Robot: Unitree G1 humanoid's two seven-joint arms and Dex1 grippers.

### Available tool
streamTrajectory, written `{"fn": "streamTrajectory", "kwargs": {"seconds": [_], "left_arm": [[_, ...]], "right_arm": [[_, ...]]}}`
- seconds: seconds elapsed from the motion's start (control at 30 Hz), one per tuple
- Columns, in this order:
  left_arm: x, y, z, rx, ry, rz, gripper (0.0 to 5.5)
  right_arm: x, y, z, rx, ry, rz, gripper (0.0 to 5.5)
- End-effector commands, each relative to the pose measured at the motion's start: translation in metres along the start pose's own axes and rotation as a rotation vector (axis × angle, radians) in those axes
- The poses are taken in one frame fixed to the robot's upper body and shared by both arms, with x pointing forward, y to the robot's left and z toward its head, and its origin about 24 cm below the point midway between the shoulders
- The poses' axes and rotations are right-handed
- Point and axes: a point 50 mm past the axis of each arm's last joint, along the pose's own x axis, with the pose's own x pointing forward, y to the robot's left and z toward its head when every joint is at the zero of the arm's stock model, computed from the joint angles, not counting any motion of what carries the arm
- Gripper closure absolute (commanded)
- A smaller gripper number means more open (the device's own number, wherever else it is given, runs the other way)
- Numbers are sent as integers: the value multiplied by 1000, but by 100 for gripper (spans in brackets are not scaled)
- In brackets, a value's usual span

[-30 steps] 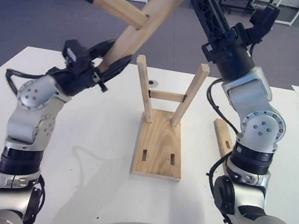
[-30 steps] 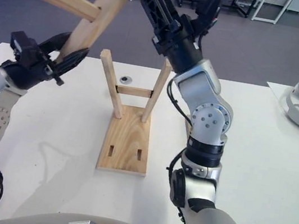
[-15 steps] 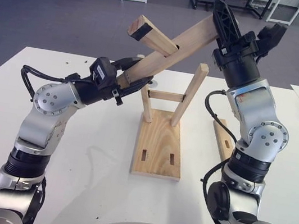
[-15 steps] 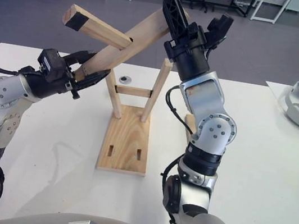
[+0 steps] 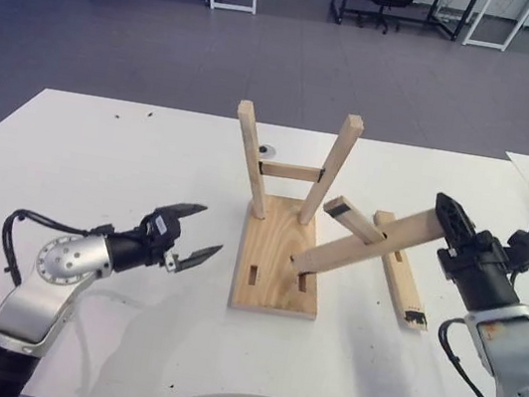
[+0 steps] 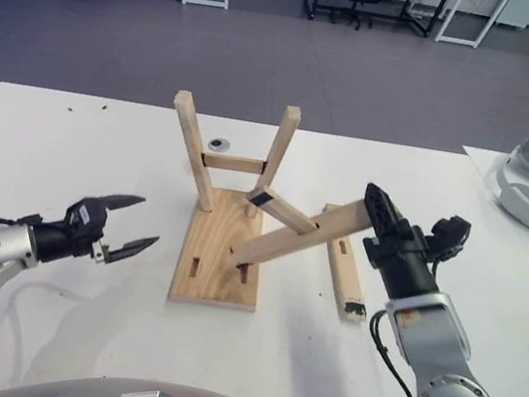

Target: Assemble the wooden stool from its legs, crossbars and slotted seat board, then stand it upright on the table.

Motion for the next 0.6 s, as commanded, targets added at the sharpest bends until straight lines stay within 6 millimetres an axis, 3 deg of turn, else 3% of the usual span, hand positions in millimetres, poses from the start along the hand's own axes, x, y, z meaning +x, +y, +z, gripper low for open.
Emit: {"fn": "streamTrajectory", "kwargs": {"seconds": [0.03, 0.37, 0.6], "left_arm": [[7, -9, -11, 13, 68, -36, 141], [15, -2, -10, 19, 79, -14, 141], [16, -3, -5, 11, 56, -6, 141]], "right_arm": [[-5, -7, -7, -35, 45, -68, 448], [-2, -16, 4, -197, -13, -206, 448], [17, 14, 7, -456, -79, -99, 446]]}}
